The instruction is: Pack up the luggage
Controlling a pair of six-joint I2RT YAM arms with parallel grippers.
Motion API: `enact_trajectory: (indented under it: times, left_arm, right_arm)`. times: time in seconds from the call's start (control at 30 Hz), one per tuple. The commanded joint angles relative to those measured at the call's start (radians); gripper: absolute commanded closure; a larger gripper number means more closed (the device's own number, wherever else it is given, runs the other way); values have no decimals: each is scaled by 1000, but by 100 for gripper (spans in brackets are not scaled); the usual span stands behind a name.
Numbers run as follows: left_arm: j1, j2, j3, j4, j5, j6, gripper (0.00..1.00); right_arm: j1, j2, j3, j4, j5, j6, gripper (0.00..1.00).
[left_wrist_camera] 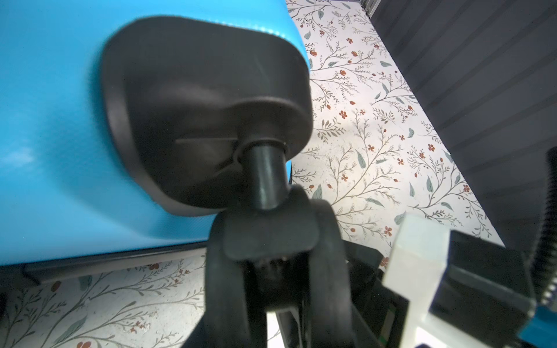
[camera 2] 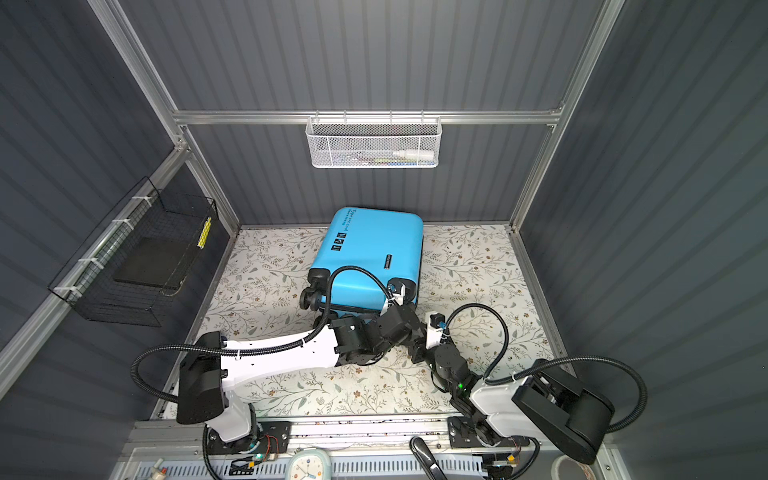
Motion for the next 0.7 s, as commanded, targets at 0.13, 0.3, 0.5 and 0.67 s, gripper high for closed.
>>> enact_trajectory:
  times: [0.13, 0.3, 0.5, 0.67]
  left_arm:
    - [-10, -37, 79, 102, -24, 46, 100]
    - [-9, -40, 82, 99, -25, 47, 100]
    - [-10, -41, 77, 101, -25, 43, 100]
    - [-10, -41, 76, 103, -24, 39, 100]
  right_arm:
    - [97, 120, -7, 165, 99, -108, 47]
    - [134, 159, 25, 189, 121, -140, 47]
    - [144, 179, 63, 210, 134, -175, 43]
    - [145, 183, 91, 221, 137, -192, 36]
